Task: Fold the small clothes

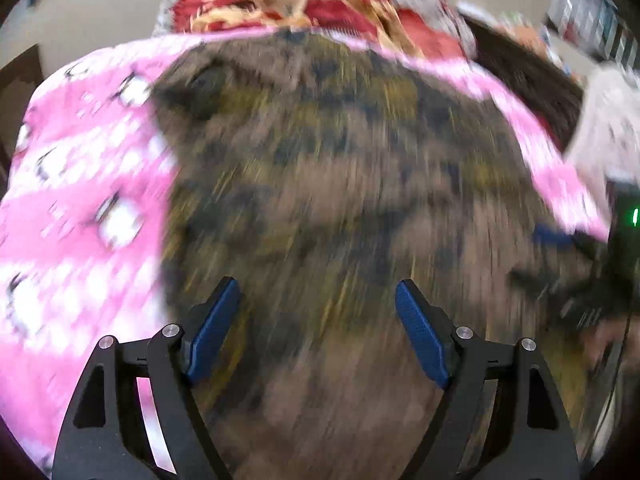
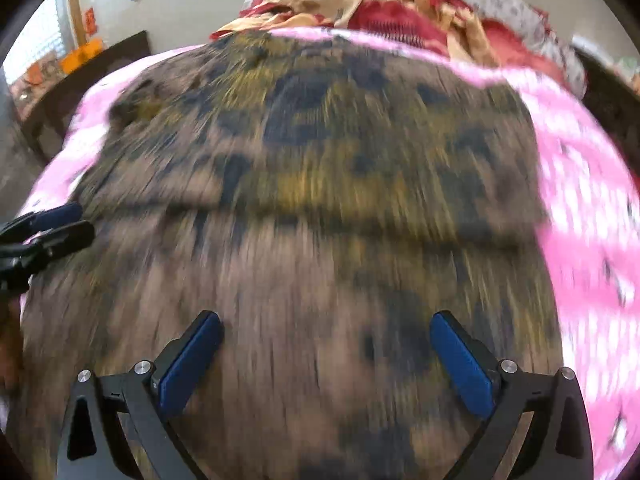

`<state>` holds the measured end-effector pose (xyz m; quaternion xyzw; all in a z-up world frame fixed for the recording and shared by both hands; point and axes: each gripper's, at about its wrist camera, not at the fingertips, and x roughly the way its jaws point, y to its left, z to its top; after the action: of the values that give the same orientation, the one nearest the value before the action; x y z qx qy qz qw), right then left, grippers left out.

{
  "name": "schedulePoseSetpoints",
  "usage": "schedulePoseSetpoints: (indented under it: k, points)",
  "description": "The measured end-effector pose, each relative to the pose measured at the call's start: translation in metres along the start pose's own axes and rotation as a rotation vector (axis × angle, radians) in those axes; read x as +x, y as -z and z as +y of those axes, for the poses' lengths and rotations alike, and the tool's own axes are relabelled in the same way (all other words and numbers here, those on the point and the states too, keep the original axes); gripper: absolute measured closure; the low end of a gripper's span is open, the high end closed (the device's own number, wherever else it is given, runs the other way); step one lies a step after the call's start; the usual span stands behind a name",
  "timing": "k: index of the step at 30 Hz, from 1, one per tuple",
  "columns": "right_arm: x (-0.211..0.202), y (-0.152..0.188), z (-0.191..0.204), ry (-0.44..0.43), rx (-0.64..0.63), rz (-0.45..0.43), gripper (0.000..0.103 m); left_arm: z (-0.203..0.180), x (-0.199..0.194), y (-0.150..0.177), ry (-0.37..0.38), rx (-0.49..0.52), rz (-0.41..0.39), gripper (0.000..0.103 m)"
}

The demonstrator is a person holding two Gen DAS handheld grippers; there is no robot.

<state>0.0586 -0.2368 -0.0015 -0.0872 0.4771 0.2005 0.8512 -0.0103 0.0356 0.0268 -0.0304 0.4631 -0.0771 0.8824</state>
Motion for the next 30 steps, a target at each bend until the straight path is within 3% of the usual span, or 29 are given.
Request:
schedulePoseSetpoints:
  k: [5,9,12,15,18,20,25,27,30]
  points:
    - [-0.043,0.06,-0.006,0.029,-0.124,0.02,0.0,0.043,-0.051,0.08,-0.043,-0.018,0.129,0.022]
    - [-0.057,0.087,-0.007,0.063,-0.143,-0.036,0.0,0.061,-0.09,0.127,0.064,-0.128,0.139,0.022]
    - [-0.055,0.087,-0.009,0.064,-0.139,-0.036,0.0,0.051,-0.108,0.148,0.184,-0.19,0.173,0.022]
    - [-0.054,0.087,-0.007,0.066,-0.139,-0.035,0.0,0.033,-0.112,0.161,0.366,-0.233,0.248,0.023]
    - [-0.053,0.086,-0.006,0.066,-0.138,-0.036,0.0,0.014,-0.11,0.169,0.457,-0.206,0.282,0.023]
    - [-0.052,0.085,-0.006,0.067,-0.138,-0.037,0.0,0.012,-0.107,0.171,0.467,-0.205,0.263,0.023]
    - [-0.054,0.084,-0.006,0.063,-0.133,-0.037,0.0,0.032,-0.097,0.161,0.535,-0.344,0.215,0.023]
    - [-0.054,0.084,-0.006,0.063,-0.133,-0.037,0.0,0.026,-0.097,0.157,0.523,-0.331,0.22,0.022]
    - [-0.054,0.084,-0.007,0.063,-0.133,-0.037,0.0,0.009,-0.102,0.156,0.63,-0.278,0.257,0.022]
